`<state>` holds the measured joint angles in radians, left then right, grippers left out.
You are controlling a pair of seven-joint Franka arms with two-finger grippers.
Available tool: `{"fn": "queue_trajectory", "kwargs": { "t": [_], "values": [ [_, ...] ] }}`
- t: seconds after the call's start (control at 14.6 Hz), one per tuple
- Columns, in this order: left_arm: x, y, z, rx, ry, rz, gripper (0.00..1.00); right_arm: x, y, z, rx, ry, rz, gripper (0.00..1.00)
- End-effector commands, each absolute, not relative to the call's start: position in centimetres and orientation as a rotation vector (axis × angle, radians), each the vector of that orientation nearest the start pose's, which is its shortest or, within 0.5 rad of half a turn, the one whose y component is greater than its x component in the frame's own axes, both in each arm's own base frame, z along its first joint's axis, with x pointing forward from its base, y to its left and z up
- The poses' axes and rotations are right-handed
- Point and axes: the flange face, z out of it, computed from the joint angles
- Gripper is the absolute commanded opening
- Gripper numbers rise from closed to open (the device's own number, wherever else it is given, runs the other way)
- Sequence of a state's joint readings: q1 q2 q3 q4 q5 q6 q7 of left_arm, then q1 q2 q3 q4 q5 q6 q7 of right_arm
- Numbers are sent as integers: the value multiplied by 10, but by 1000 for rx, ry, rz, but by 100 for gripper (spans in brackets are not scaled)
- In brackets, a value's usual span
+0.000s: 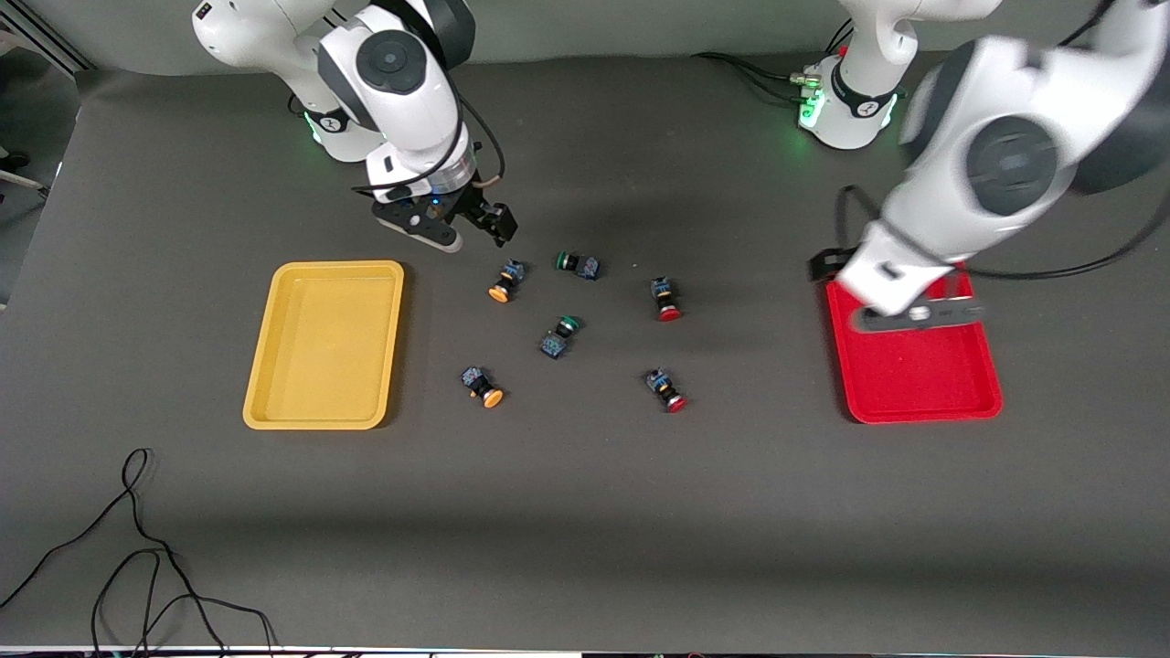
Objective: Place red and yellow buttons in trays
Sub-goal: 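Grasp a yellow button and a red button with the right and left grippers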
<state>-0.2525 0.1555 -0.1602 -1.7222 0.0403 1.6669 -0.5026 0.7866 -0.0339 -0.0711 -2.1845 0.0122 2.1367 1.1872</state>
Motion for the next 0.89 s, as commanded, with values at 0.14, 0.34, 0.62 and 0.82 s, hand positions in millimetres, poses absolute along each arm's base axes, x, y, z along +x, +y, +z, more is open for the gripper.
{"fn": "queue_trajectory", "kwargs": {
  "t": [0.14,0.34,0.62,0.82],
  "values": [
    [517,-299,382,-3011,-265,251,99,382,326,334,-3016,788,-20,100],
    [491,-344,315,-3024,-341,241,97,380,331,270,-3011,845,-29,100],
    [462,-395,243,-3036,-423,210,96,374,343,197,-3002,838,-69,100],
    [443,-393,206,-3065,-470,172,95,372,340,176,-3020,830,-69,100]
  ]
}}
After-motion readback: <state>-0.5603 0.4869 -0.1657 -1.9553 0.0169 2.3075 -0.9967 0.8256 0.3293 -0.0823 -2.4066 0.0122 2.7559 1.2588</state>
